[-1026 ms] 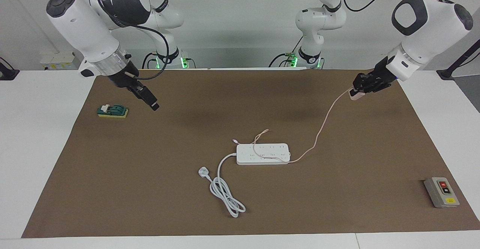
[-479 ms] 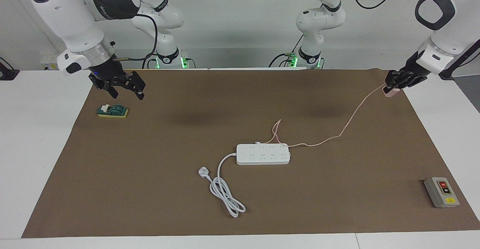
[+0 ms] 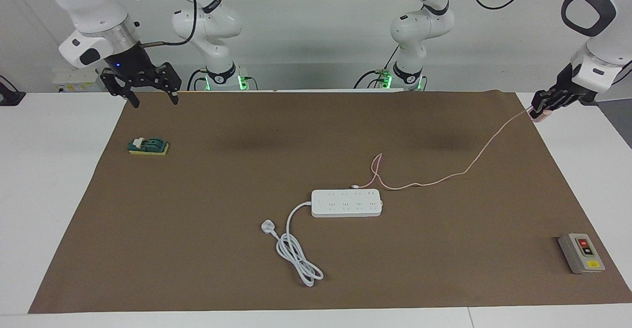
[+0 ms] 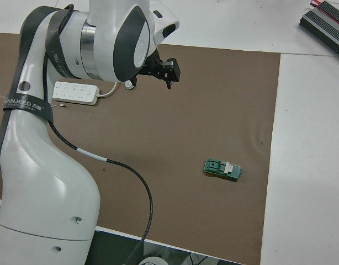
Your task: Plug charger into power strip
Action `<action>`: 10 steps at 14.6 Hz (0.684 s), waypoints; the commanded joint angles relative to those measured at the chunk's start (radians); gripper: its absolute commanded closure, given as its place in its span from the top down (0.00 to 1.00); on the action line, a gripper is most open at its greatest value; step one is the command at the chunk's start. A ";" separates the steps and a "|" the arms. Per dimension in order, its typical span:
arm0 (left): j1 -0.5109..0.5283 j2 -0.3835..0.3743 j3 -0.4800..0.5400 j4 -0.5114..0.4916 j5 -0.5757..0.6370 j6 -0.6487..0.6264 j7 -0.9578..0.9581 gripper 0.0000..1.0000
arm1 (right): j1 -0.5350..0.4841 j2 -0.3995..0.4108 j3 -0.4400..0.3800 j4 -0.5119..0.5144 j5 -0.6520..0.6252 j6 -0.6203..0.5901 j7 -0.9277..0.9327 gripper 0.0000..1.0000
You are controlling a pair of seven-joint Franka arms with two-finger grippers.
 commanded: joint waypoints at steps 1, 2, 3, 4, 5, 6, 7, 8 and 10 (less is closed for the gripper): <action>0.026 -0.006 -0.012 -0.016 0.021 0.109 -0.186 0.00 | -0.031 -0.031 0.021 -0.005 -0.011 -0.051 -0.025 1.00; 0.015 -0.004 -0.012 -0.017 0.020 0.127 -0.288 0.00 | -0.030 -0.031 0.024 -0.005 -0.017 -0.079 -0.022 1.00; 0.010 -0.003 -0.014 -0.019 0.020 0.141 -0.388 0.00 | -0.028 -0.037 0.026 -0.005 -0.033 -0.104 -0.019 1.00; 0.009 -0.003 -0.021 -0.028 0.017 0.172 -0.485 0.00 | -0.028 -0.040 0.032 -0.005 -0.070 -0.104 -0.024 1.00; -0.018 -0.003 -0.026 -0.037 0.017 0.208 -0.581 0.00 | -0.030 -0.041 0.037 -0.002 -0.096 -0.101 -0.028 1.00; -0.051 -0.001 -0.026 -0.045 0.017 0.250 -0.675 0.00 | -0.030 -0.039 0.038 -0.001 -0.106 -0.099 -0.033 1.00; -0.072 0.005 -0.024 -0.048 0.017 0.312 -0.778 0.00 | -0.030 -0.039 0.040 -0.001 -0.121 -0.099 -0.051 1.00; -0.097 0.008 -0.026 -0.054 0.017 0.374 -0.862 0.00 | -0.030 -0.039 0.040 -0.001 -0.127 -0.099 -0.054 1.00; -0.129 0.014 -0.026 -0.057 0.015 0.449 -1.049 0.00 | -0.030 -0.041 0.040 -0.001 -0.113 -0.102 -0.051 1.00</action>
